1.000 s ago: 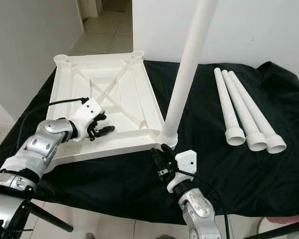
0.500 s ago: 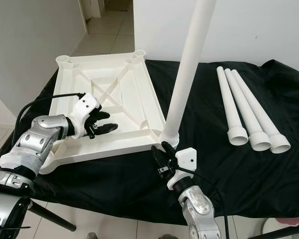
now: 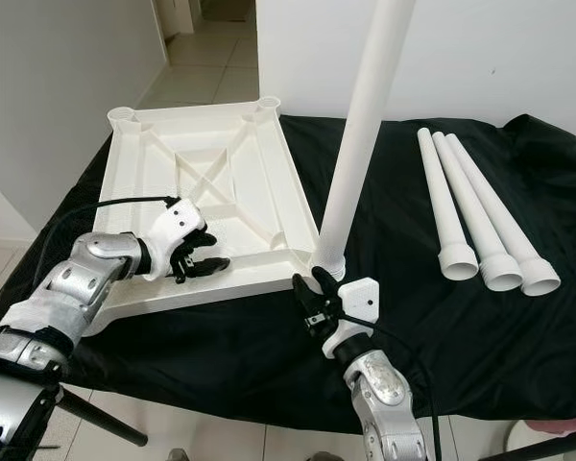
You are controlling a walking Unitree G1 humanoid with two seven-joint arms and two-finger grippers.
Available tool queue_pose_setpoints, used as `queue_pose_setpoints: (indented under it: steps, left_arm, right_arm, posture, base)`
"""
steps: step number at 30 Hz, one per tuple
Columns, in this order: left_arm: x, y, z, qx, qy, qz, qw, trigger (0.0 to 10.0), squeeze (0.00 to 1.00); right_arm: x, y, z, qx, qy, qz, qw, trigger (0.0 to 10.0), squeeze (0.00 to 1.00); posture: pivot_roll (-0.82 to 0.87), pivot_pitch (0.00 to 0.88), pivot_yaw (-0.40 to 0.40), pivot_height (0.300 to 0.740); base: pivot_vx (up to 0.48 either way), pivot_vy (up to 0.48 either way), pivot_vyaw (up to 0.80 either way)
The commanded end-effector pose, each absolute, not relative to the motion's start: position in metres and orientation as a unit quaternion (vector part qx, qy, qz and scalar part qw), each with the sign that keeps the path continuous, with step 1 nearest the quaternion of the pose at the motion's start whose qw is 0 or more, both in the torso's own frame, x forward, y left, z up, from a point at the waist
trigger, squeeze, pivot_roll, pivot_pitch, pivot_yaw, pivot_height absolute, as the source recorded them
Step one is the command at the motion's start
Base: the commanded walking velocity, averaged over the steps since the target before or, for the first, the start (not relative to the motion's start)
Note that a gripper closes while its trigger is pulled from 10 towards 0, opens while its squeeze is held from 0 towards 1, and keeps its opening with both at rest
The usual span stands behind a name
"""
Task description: Building children table
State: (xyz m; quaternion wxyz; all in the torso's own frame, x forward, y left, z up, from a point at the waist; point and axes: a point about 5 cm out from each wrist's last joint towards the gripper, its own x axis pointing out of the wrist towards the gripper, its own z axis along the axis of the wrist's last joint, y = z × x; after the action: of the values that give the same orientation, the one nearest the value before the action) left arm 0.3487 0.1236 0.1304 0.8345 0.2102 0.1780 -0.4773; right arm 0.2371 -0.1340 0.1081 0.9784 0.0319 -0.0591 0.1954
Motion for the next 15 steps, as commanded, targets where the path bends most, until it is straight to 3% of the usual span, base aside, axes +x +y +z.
queue_pose_setpoints:
  steps: [1, 12, 13, 14, 15]
  left_arm:
    - [0.355, 0.126, 0.128, 0.224, 0.193, -0.443, 0.846, 10.0, 0.0]
    - [0.365, 0.126, 0.126, 0.222, 0.224, -0.39, 0.865, 10.0, 0.0]
    - [0.365, 0.121, 0.127, 0.219, 0.217, -0.394, 0.866, 4.7, 0.0]
    - [0.365, 0.118, 0.127, 0.216, 0.211, -0.398, 0.866, 4.7, 0.0]
    - [0.365, 0.115, 0.127, 0.214, 0.208, -0.402, 0.866, 2.4, 0.0]
  right_arm:
    - [0.238, -0.133, 0.106, 0.031, -0.058, 0.195, 0.979, 10.0, 0.0]
    - [0.24, -0.132, 0.106, 0.03, -0.06, 0.191, 0.979, 10.0, 0.0]
    - [0.241, -0.133, 0.106, 0.029, -0.061, 0.19, 0.98, 10.0, 0.0]
    - [0.241, -0.133, 0.106, 0.028, -0.061, 0.189, 0.98, 10.0, 0.0]
    - [0.241, -0.133, 0.106, 0.029, -0.061, 0.189, 0.98, 10.0, 0.0]
  posture:
    - [-0.11, 0.0, 0.047, 0.74]
    - [-0.12, 0.0, 0.054, 0.74]
    - [-0.12, 0.0, 0.054, 0.74]
    - [-0.12, 0.0, 0.054, 0.74]
    - [-0.12, 0.0, 0.054, 0.74]
  base:
    - [0.0, 0.0, 0.0]
    - [0.0, 0.0, 0.0]
    - [0.0, 0.0, 0.0]
    - [0.0, 0.0, 0.0]
    - [0.0, 0.0, 0.0]
